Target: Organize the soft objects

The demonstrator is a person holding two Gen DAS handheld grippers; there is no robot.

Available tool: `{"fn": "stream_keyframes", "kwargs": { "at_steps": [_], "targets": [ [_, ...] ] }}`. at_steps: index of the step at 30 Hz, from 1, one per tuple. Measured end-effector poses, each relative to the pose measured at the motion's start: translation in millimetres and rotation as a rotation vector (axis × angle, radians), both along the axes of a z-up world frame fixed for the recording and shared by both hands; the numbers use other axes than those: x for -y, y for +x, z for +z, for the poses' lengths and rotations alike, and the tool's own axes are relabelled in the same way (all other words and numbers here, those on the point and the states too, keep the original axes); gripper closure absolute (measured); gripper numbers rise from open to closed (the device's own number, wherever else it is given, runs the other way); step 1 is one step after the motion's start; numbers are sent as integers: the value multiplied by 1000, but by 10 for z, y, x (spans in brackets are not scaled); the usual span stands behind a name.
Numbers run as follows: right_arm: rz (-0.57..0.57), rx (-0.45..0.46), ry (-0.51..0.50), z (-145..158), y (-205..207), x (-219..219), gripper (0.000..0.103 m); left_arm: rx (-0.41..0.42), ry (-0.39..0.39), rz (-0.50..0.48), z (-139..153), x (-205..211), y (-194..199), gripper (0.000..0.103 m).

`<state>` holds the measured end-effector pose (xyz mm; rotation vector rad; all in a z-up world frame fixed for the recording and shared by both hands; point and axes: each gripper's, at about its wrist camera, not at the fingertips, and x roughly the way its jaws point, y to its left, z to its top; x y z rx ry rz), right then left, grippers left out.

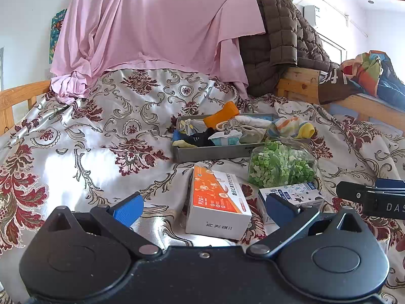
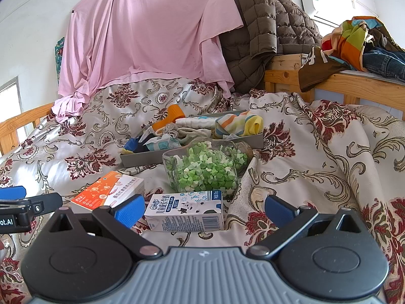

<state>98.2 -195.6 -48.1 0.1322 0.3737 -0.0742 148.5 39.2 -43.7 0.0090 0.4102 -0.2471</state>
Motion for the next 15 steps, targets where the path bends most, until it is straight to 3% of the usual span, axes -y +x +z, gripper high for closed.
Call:
{"fn": "stream_keyframes", "kwargs": {
  "at_steps": [15],
  "targets": [
    [-2, -1, -1, -9, -1, 4, 0, 40, -32, 2, 76, -35, -58, 1]
  ]
}}
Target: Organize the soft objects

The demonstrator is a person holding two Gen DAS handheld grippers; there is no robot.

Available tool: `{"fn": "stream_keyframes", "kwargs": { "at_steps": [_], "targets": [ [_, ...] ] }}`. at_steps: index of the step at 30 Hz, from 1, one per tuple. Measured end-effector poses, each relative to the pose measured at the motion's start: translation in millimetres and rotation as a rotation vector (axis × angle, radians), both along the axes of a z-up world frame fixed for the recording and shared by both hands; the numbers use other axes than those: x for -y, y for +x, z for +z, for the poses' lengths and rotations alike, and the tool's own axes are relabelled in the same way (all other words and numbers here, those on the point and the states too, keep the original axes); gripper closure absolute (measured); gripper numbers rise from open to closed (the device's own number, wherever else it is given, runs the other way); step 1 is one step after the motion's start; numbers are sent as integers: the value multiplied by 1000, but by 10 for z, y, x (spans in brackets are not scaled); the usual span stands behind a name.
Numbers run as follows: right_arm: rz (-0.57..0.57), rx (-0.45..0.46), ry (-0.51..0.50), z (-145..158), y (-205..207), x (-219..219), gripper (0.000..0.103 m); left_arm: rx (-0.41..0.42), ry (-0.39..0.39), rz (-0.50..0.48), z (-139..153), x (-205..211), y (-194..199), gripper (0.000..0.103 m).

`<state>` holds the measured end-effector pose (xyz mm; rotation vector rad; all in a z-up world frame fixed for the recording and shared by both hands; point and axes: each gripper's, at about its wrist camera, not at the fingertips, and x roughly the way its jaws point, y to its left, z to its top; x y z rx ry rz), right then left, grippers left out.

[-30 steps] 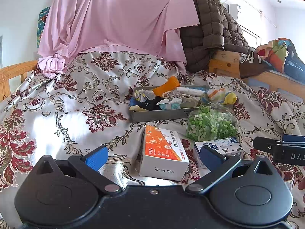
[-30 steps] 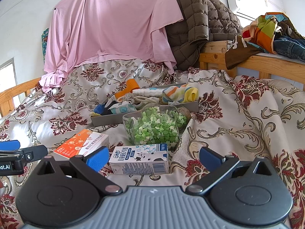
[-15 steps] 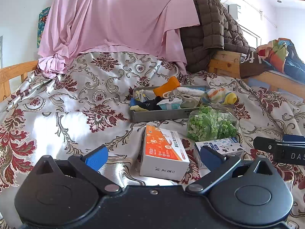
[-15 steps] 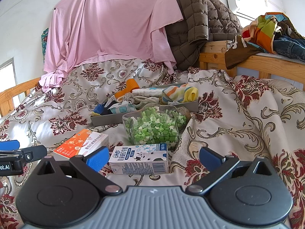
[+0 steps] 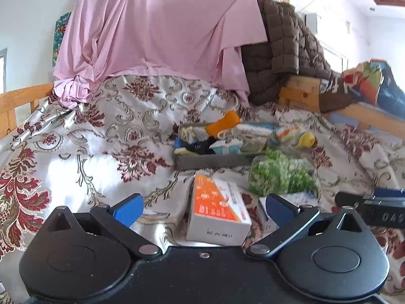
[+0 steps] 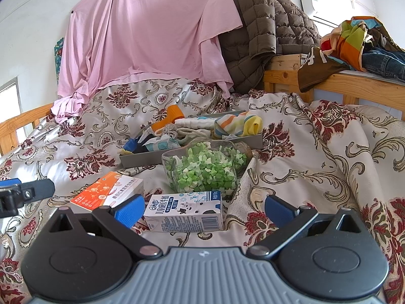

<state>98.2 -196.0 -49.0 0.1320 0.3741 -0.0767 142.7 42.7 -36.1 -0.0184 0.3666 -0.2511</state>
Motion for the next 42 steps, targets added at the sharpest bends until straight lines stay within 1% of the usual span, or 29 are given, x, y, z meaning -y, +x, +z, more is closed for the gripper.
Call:
{"fn": "stream_keyframes", "kwargs": {
  "at_steps": [3, 6, 12, 24, 42],
  "targets": [
    [1, 0, 0, 2, 0, -1, 0, 3, -26, -18, 37, -21, -12, 1],
    [-1, -1, 0, 3, -1, -2, 0, -13, -32, -28, 44, -27, -3, 1],
    [0, -1, -1, -8, -5, 10, 0, -39, -24, -16, 39, -44, 16, 1],
    [-1, -2, -1, -14, -3, 15, 0, -26, -4, -33, 38, -37, 5, 1],
    [0, -3, 0, -32, -3, 24, 0, -36, -10, -33, 31, -48, 12, 1]
  ]
}}
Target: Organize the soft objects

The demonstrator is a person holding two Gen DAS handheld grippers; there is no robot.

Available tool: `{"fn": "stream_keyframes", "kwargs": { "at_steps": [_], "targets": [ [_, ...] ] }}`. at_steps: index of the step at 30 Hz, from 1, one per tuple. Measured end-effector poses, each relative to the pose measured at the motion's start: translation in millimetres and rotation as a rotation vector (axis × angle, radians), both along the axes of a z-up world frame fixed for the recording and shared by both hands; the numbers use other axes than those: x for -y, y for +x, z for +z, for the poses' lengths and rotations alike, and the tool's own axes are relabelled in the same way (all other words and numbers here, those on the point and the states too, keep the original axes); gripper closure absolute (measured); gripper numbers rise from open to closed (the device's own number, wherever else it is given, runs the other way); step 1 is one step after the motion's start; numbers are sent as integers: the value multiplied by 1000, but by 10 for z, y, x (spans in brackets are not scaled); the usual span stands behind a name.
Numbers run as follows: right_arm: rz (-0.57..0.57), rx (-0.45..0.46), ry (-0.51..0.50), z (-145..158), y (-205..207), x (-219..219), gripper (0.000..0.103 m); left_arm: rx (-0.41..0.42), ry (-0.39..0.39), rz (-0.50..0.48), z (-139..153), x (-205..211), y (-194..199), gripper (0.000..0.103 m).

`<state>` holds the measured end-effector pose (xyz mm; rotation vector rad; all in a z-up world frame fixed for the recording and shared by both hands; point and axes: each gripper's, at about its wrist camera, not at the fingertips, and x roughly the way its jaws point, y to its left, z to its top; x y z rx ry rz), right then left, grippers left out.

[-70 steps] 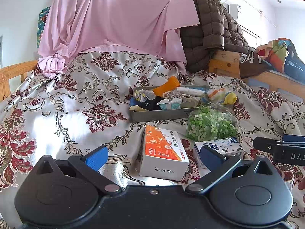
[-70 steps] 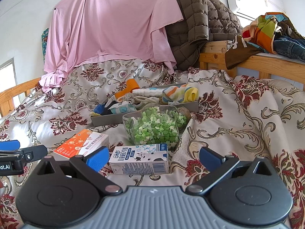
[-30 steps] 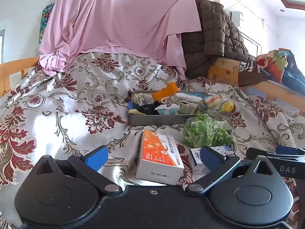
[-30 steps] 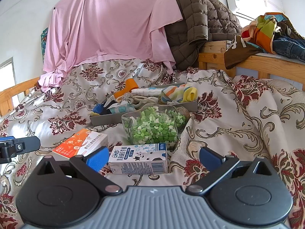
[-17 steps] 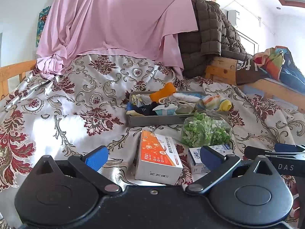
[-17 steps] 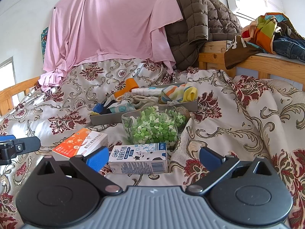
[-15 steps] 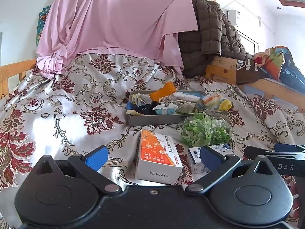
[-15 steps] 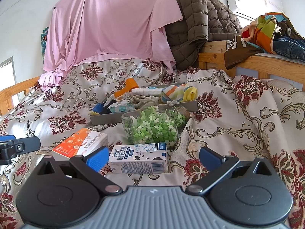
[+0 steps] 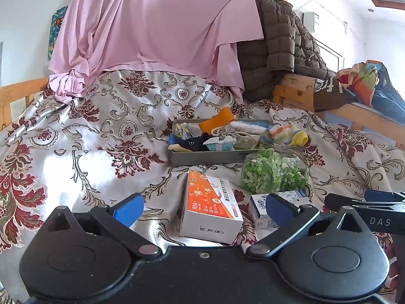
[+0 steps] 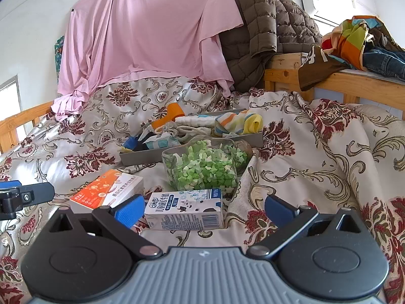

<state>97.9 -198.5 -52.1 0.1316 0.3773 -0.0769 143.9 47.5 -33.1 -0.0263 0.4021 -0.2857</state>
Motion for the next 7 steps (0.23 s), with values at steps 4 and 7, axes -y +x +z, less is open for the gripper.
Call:
{"fn": "stream_keyframes", "kwargs": {
  "at_steps": [4, 7],
  "targets": [
    [0, -1, 0, 7, 3, -6, 0, -1, 0, 1, -8, -9, 2, 1],
    [0, -2, 0, 1, -1, 0, 0, -8, -2, 5, -23, -21, 16, 1]
  ]
}}
